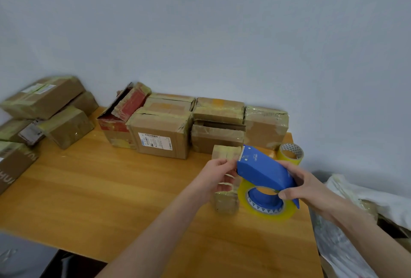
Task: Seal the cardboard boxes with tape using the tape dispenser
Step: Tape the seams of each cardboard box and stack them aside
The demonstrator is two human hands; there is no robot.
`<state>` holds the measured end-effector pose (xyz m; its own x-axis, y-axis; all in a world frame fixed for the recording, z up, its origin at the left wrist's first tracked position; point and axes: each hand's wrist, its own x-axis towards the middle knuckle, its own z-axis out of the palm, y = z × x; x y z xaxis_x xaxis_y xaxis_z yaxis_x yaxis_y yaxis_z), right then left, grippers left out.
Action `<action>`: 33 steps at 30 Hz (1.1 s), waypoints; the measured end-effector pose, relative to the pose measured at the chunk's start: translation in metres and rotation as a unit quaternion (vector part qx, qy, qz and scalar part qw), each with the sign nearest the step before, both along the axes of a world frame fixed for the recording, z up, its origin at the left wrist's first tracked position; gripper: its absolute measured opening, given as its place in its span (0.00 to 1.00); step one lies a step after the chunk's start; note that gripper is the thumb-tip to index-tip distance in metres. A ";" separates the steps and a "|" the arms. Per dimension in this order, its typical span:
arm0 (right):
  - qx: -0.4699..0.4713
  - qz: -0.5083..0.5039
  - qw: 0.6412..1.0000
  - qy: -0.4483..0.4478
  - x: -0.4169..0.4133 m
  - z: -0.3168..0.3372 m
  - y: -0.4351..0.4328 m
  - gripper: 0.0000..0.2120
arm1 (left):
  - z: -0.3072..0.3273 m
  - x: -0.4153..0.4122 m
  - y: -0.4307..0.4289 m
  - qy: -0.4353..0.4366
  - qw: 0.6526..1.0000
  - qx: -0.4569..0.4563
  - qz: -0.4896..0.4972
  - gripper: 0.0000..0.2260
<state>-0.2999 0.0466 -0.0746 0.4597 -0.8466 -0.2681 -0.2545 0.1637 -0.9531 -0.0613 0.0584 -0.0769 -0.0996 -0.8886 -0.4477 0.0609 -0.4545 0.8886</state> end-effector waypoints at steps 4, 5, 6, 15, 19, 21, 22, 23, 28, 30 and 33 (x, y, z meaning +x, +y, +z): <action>0.004 0.005 1.000 0.006 0.002 -0.002 0.000 0.38 | -0.006 0.006 0.001 0.001 1.000 -0.020 0.008 0.11; 0.005 0.003 1.000 0.006 0.003 -0.002 0.000 0.38 | -0.007 0.008 0.001 0.002 1.000 -0.023 0.006 0.11; 0.006 0.002 1.000 0.007 0.003 -0.003 -0.001 0.38 | -0.008 0.010 0.001 0.003 1.000 -0.024 0.002 0.12; 0.002 0.000 1.000 0.023 0.003 -0.003 -0.005 0.39 | -0.010 0.020 0.001 0.013 1.000 0.002 0.028 0.22; -0.001 0.012 0.999 0.042 0.006 -0.003 -0.007 0.39 | -0.014 0.020 -0.002 -0.084 0.995 -0.028 0.039 0.12; -0.007 0.014 0.998 0.061 0.008 -0.004 -0.009 0.40 | -0.016 0.021 -0.004 -0.116 0.992 -0.031 0.047 0.07; -0.013 0.016 0.997 0.071 0.009 -0.004 -0.009 0.40 | -0.017 0.021 -0.004 -0.127 0.990 -0.029 0.052 0.06; -0.022 0.021 0.996 0.082 0.010 -0.004 -0.010 0.41 | -0.018 0.022 -0.005 -0.137 0.989 -0.027 0.055 0.05; -0.086 0.055 0.987 0.126 0.019 0.001 -0.009 0.39 | -0.020 0.025 -0.007 -0.148 0.987 -0.013 0.068 0.05; -0.138 0.072 0.973 0.169 0.022 0.003 -0.010 0.37 | -0.021 0.025 -0.008 -0.165 0.984 -0.016 0.071 0.06; -0.187 0.106 0.949 0.232 0.025 0.007 -0.013 0.33 | -0.025 0.024 -0.006 -0.190 0.979 -0.028 0.071 0.06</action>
